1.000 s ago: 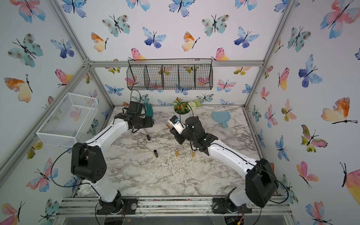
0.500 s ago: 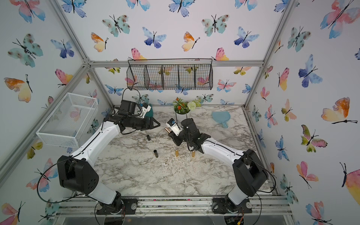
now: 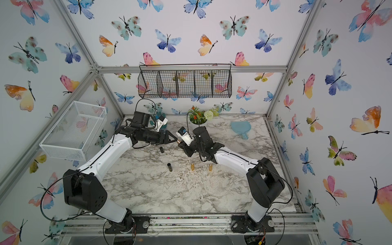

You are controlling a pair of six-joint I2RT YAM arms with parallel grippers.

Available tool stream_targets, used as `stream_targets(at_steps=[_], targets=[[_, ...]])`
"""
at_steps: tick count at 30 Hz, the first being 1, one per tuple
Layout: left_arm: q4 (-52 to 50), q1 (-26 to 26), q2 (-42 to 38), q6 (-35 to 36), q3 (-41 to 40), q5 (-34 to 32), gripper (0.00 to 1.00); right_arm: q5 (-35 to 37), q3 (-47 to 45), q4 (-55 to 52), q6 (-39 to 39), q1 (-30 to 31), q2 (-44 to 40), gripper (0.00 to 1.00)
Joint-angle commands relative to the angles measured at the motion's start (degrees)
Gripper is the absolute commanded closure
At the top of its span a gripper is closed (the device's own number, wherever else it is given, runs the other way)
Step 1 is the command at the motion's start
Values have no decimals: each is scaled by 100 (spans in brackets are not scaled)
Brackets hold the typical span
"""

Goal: Open the lipstick cap
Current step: Place the lipstick at the center of the board.

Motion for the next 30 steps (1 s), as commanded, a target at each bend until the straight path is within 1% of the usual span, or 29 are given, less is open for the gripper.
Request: stream_targets(at_steps=[1, 3, 5, 7, 8, 10, 12, 15, 17, 19, 23, 24, 25, 27, 29, 30], targets=[[132, -32, 106, 39, 13, 16, 33, -101, 182, 29, 15, 92, 63, 93], [146, -26, 160, 14, 54, -40, 37, -106, 181, 34, 5, 105, 55, 93], [162, -35, 223, -1, 83, -48, 46, -109, 174, 37, 11, 121, 47, 93], [163, -41, 261, -10, 110, -49, 57, -109, 169, 45, 4, 123, 46, 93], [162, -41, 278, -10, 118, -58, 61, -109, 165, 52, 4, 123, 37, 92], [164, -40, 279, -19, 118, -79, 65, -114, 147, 80, -4, 132, 37, 93], [179, -34, 288, -32, 96, -85, 66, -127, 147, 72, -12, 132, 46, 93], [182, -41, 305, -28, 86, -51, 73, -105, 121, 107, 3, 143, 46, 92], [181, -41, 297, -28, 91, -49, 75, -92, 121, 99, 2, 141, 54, 92], [181, -41, 297, -11, 90, -34, 82, -83, 121, 100, -5, 141, 72, 92], [181, -41, 310, 7, 87, 7, 89, -66, 129, 89, -7, 141, 68, 91], [181, -41, 314, 12, 83, -8, 90, -35, 129, 81, 8, 141, 63, 88], [182, -41, 314, 12, 83, 3, 91, -4, 142, 68, 28, 141, 69, 83], [181, -40, 306, 7, 85, 5, 93, 44, 190, -34, 17, 141, 80, 70], [183, -41, 288, -1, 116, -25, 94, 106, 221, -107, -2, 141, 73, 53], [182, -41, 279, -10, 135, -83, 94, 163, 241, -162, -12, 141, 72, 48]])
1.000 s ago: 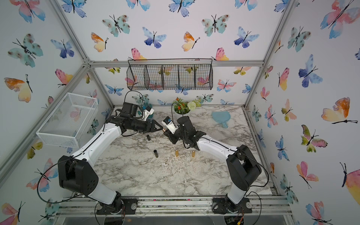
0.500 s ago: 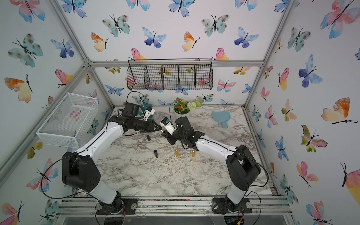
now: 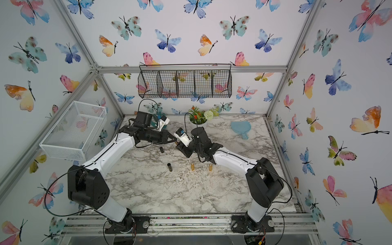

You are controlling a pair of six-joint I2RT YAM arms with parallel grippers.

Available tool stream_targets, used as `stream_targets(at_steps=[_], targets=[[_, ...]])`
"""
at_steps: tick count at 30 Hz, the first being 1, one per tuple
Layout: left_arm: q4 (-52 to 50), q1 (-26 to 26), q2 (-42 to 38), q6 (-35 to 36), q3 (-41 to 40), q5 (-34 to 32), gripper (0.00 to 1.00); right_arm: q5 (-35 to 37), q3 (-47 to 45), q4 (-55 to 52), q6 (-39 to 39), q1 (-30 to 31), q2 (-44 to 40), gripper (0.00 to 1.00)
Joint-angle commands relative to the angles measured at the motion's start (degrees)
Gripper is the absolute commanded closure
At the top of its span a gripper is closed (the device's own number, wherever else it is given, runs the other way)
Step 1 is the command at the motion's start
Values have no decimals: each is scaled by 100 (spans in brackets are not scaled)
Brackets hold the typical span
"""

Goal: Open the lipstick cap
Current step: Place the lipstick at the center of the board.

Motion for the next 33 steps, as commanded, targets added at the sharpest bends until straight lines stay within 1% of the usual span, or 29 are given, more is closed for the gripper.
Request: stream_targets(at_steps=[1, 2, 4, 5, 6, 8, 10, 13, 16, 18, 24, 33], targets=[[-42, -12, 22, 86, 133, -192, 94, 210, 237, -227, -54, 45, 43, 47], [-56, 1, 13, 94, 177, -336, 94, 296, 252, -307, -97, 45, 21, 47], [-185, -4, -4, 142, 342, -1060, 94, 484, 236, -424, -165, 45, -92, 46], [-218, -1, 3, 156, 408, -1320, 94, 541, 203, -445, -192, 45, -167, 46], [-221, -4, 4, 152, 456, -1772, 94, 610, 156, -462, -226, 45, -263, 46], [-145, -56, 17, 122, 460, -2347, 94, 762, 68, -499, -270, 45, -453, 46], [70, -153, 60, 79, 323, -2953, 93, 923, -9, -554, -290, 45, -647, 46], [570, -343, 109, -78, -1, -3480, 92, 1016, -76, -598, -286, 45, -850, 46], [1148, -693, 145, -170, -375, -4231, 89, 1125, -94, -694, -191, 45, -1014, 46], [1258, -927, 358, -169, -431, -4793, 88, 1142, -149, -699, -159, 45, -1089, 46], [1436, -1025, 917, -179, -429, -5139, 88, 1285, -380, -600, -141, 45, -1262, 47], [1686, -1032, 1392, -117, -608, -5130, 88, 1390, -634, -638, -143, 45, -1469, 45]])
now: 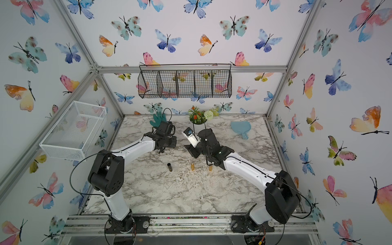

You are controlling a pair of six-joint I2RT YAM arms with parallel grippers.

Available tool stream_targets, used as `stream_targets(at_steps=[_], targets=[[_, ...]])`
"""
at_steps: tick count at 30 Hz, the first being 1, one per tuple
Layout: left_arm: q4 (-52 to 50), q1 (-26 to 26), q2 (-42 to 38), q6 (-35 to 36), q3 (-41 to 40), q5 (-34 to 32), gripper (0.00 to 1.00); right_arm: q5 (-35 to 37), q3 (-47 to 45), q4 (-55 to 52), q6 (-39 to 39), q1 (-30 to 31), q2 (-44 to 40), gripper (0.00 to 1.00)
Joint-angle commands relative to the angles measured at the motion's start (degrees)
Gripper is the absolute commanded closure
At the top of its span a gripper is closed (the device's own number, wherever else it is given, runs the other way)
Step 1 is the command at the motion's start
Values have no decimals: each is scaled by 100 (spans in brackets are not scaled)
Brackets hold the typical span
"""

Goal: Open the lipstick cap
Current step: Place the lipstick at the center of the board.

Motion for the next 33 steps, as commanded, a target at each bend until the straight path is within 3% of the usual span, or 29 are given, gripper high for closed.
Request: stream_targets(at_steps=[1, 13, 26, 33], targets=[[231, 2, 144, 20, -143, -178, 88, 109, -84, -15, 58, 45, -217, 45], [362, 4, 273, 32, -440, -231, 85, 197, -131, -17, 149, 45, -264, 45], [244, -32, 67, 9, -406, -283, 52, 348, -113, -48, 159, 45, -306, 44], [-479, -28, -305, -76, 321, 226, 45, 817, -61, -181, 314, 36, -441, 42]])
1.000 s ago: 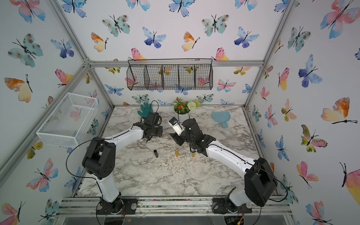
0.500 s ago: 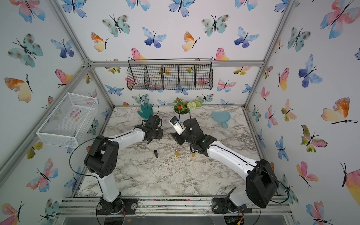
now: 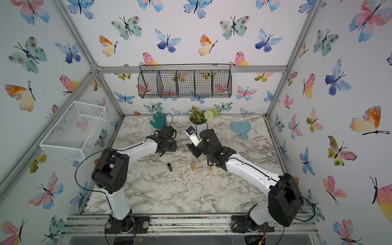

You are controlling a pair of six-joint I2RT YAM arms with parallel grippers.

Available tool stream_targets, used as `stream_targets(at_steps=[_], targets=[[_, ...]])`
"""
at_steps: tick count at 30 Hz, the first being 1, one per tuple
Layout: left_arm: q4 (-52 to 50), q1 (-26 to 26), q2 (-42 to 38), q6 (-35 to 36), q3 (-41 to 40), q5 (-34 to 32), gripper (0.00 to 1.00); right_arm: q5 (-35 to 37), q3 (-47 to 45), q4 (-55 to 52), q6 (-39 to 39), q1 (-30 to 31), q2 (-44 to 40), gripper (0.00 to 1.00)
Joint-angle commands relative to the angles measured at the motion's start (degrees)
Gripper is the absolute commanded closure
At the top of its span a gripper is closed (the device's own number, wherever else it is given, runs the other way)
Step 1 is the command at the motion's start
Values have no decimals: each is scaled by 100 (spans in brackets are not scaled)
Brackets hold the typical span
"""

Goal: Open the lipstick cap
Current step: Place the lipstick at the center of the board, then pick up the lipstick at the center of the board.

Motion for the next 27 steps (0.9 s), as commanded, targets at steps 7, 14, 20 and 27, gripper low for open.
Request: stream_targets(at_steps=[7, 14, 20, 27], targets=[[-1722, -220, -79, 116, 1860, 1285, 38, 653, 130, -590, 235, 27, -341, 31], [-1823, -720, 471, 228, 2341, 1312, 36, 1092, -77, -545, 318, 27, -890, 37], [-1830, -1021, 1020, 298, 2654, 1189, 36, 1361, -165, -806, 314, 28, -1339, 37], [-1824, -1055, 1484, 343, 2784, 1166, 36, 1409, -378, -885, 360, 27, -1433, 37]])
